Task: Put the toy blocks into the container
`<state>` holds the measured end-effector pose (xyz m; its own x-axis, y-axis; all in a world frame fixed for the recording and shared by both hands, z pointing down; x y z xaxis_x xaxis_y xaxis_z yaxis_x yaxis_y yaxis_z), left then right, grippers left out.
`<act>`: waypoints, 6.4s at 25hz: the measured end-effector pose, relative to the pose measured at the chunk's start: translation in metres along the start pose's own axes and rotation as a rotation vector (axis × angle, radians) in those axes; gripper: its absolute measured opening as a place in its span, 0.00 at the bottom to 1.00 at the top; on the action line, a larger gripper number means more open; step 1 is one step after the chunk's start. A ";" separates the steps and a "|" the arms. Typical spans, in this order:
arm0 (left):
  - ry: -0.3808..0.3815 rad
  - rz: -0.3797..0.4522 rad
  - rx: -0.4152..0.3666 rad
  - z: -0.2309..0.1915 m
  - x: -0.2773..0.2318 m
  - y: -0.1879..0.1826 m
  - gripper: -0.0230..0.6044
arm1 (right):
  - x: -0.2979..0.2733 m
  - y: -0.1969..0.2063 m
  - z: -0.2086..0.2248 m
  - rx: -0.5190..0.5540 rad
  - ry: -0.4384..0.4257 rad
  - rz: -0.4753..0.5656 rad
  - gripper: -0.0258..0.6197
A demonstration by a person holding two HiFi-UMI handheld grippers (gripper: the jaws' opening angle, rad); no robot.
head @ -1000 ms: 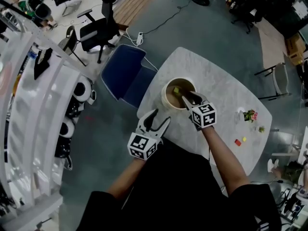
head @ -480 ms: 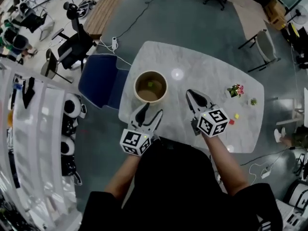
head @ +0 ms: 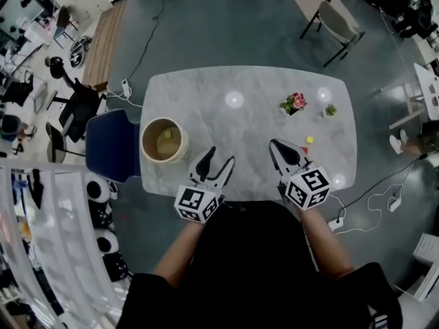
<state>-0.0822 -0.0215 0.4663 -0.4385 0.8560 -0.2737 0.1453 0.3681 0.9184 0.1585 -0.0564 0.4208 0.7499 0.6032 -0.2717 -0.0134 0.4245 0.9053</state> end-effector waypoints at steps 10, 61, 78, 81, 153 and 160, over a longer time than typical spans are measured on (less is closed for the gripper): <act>0.147 -0.114 -0.121 0.102 -0.095 0.017 0.40 | 0.122 0.046 0.098 -0.134 0.189 0.041 0.04; 0.524 -0.887 -0.793 0.256 -0.335 0.278 0.43 | 0.228 0.140 0.294 -0.484 0.248 0.011 0.04; 0.507 -0.927 -0.922 0.253 -0.338 0.283 0.26 | 0.232 0.163 0.247 -0.536 0.255 -0.024 0.04; 0.527 -0.905 -0.909 0.242 -0.325 0.276 0.25 | 0.223 0.161 0.232 -0.522 0.232 -0.019 0.04; 0.010 -0.592 -0.632 -0.230 -0.015 0.023 0.25 | -0.137 0.103 -0.092 -0.237 -0.073 -0.249 0.04; 0.031 -0.613 -0.650 -0.228 -0.022 0.038 0.26 | -0.127 0.116 -0.093 -0.254 -0.043 -0.267 0.04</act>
<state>-0.2692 -0.1092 0.5728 -0.2989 0.5631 -0.7705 -0.6501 0.4709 0.5964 0.0003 -0.0214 0.5300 0.7758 0.4219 -0.4691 0.0270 0.7206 0.6928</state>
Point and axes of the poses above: the fingertips, and each gripper's own axes: x backward along the fingers, z to its right, y out of its underside, the point moved 9 cm from there along x, backward along the fingers, and after that the axes turned 11 degrees about -y, right-handed, at the moved point
